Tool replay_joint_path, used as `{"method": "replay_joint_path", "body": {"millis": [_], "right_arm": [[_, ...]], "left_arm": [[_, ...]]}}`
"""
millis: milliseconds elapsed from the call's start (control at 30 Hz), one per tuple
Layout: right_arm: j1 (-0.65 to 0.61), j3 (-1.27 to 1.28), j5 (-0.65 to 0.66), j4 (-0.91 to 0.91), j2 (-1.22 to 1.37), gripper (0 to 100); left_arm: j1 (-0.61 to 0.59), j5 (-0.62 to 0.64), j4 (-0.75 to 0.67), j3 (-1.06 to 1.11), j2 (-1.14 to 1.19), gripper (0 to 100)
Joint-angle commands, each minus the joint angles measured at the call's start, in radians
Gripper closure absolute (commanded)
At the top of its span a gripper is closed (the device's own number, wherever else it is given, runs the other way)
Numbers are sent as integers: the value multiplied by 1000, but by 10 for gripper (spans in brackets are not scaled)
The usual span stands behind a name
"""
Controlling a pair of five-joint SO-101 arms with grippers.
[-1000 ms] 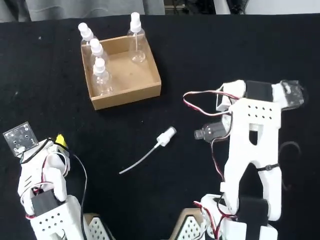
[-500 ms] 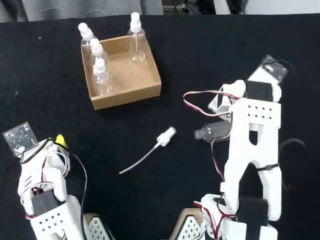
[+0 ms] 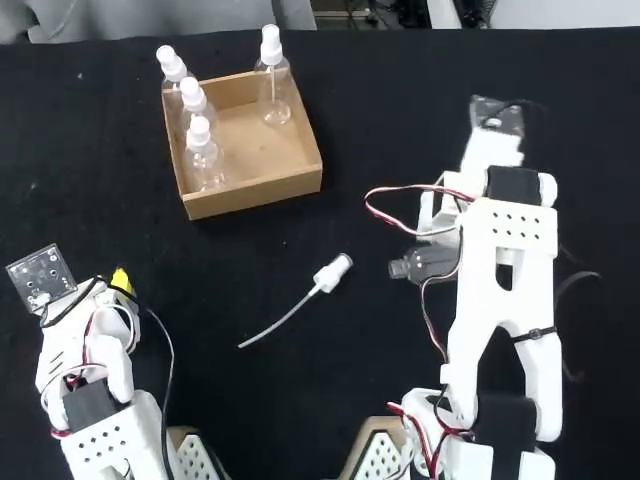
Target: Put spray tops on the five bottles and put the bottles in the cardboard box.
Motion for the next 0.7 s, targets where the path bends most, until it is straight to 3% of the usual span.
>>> {"method": "replay_joint_path", "body": {"millis": [0, 333, 667], "right_arm": [[-17, -8, 203, 31, 1, 698], [-17, -2, 730, 43, 1, 698], [-17, 1, 961, 44, 2, 698]], "left_arm": [[-15, -2, 5, -4, -6, 805], [-15, -2, 5, -4, -6, 805], [-15, -2, 5, -4, -6, 805]]}}
